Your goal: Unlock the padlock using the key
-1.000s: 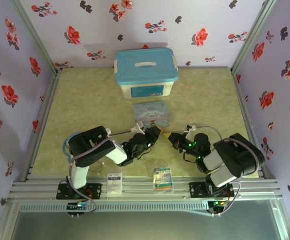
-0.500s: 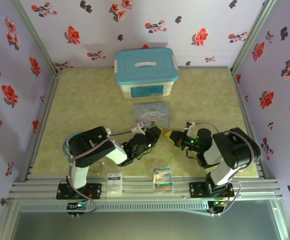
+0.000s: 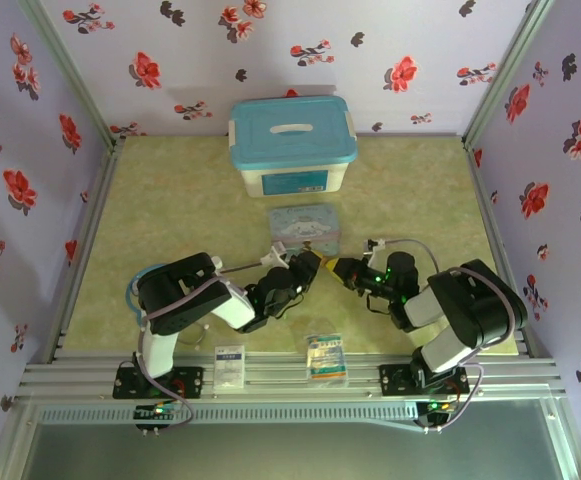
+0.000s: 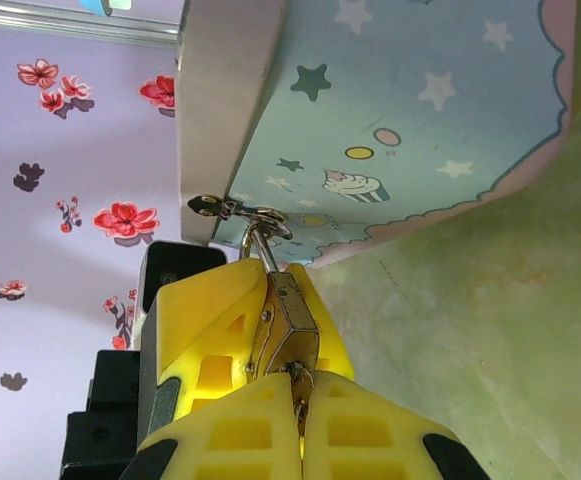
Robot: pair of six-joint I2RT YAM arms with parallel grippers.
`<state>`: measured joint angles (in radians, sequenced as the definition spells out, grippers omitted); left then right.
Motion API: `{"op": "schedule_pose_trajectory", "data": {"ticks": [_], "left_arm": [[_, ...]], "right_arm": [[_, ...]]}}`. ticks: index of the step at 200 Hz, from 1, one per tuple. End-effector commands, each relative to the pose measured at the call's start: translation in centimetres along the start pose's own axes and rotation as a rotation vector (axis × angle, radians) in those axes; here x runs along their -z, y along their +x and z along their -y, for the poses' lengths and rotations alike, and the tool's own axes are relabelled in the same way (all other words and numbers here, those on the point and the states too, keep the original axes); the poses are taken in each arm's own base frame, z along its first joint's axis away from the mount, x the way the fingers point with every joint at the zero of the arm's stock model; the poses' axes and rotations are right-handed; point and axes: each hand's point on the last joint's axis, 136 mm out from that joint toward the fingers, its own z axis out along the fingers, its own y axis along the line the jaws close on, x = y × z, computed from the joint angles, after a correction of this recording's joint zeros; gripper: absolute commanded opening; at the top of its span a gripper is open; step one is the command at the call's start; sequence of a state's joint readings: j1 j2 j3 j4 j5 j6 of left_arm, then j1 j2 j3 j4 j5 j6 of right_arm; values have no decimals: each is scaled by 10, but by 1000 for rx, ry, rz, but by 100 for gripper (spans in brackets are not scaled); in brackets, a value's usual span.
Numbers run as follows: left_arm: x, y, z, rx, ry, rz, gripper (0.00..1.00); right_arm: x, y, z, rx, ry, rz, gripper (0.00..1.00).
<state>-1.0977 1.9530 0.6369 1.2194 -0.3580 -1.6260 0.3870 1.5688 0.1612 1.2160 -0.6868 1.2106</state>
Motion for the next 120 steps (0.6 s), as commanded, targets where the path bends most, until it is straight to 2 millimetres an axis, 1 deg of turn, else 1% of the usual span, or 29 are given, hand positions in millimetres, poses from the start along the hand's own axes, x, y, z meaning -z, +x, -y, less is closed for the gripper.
{"op": "schedule_pose_trajectory", "data": {"ticks": [1,10,29,36,41,50,63,76,92,111,120], "left_arm": [[10,56,32,40,110,-207,0],[10,55,30,42,105,-203,0],[10,54,30,33,107,-201,0],[10,54,31,32,108,-198,0],[11,52,31,30,109,-194,0],[12,50,30,25,107,-184,0],[13,43,28,8,101,-165,0],[14,38,22,4,88,-152,0],[13,36,16,5,73,-147,0],[12,37,12,4,66,-146,0],[11,36,11,3,63,-141,0]], "right_arm": [[-15,-13,-40,109,-98,20,0],[-18,-7,-48,121,-121,4,0],[-19,3,-50,135,-129,-14,0],[-15,4,-47,136,-118,-2,5],[-13,4,-41,132,-100,9,7],[-8,2,-30,115,-59,26,7],[-3,-1,-20,92,-20,52,5],[0,-1,-16,74,2,56,5],[2,1,-17,74,9,45,14],[8,1,-19,71,18,61,18],[11,1,-19,70,28,74,21]]}}
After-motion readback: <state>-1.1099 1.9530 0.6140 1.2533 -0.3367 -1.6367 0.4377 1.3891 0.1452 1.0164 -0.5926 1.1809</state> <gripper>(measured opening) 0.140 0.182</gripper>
